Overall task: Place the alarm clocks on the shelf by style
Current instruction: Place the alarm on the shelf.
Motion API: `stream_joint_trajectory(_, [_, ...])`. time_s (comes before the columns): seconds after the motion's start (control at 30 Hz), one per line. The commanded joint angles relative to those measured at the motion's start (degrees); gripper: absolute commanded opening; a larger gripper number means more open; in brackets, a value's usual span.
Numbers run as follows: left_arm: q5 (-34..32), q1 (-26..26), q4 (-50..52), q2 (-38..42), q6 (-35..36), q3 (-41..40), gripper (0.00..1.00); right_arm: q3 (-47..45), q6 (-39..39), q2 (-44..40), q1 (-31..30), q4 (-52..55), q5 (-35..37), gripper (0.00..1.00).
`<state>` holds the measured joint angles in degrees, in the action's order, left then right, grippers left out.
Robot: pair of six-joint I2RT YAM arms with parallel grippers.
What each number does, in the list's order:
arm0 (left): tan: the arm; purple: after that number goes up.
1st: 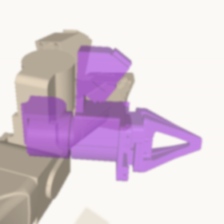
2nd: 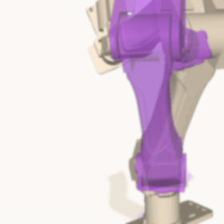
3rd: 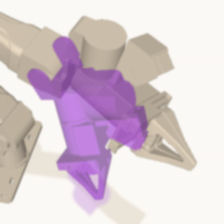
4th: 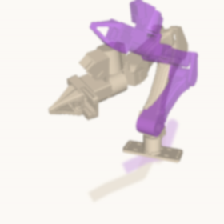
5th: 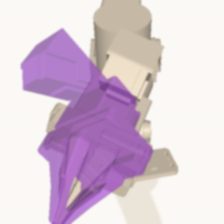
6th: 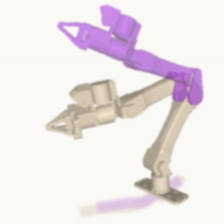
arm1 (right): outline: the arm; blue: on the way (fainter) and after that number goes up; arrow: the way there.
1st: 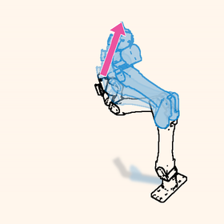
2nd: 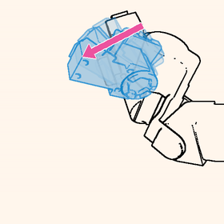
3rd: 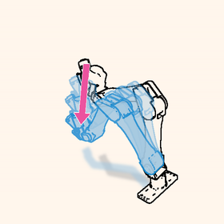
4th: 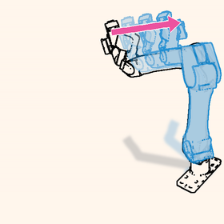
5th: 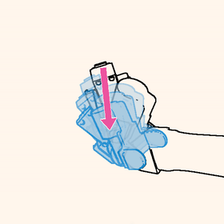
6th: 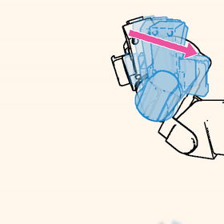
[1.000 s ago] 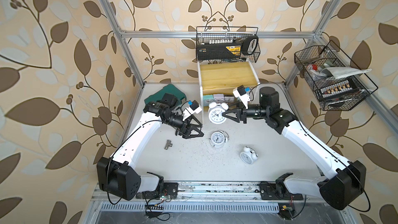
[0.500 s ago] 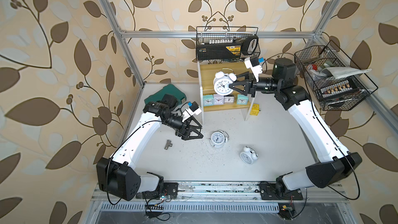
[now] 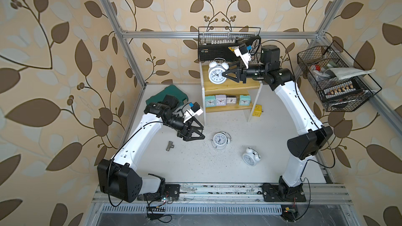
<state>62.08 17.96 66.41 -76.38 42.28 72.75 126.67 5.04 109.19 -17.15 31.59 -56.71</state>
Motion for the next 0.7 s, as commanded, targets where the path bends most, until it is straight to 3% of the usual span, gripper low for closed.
stream_joint_trajectory(0.0, [2.3, -0.5, 1.3, 1.2, 1.7, 0.3, 0.77, 5.5, 4.4, 2.6, -1.0, 4.3, -0.1, 0.30])
stream_joint_trajectory(0.37, [2.6, -0.7, 1.9, 1.2, 2.4, 0.4, 0.77, 12.8, 7.1, 10.0, -1.6, 6.3, -0.8, 0.32])
stream_joint_trajectory(0.67, [2.9, -1.0, 2.3, 1.2, 3.0, 0.3, 0.76, 13.3, 9.1, 11.4, -1.9, 6.8, 0.5, 0.34])
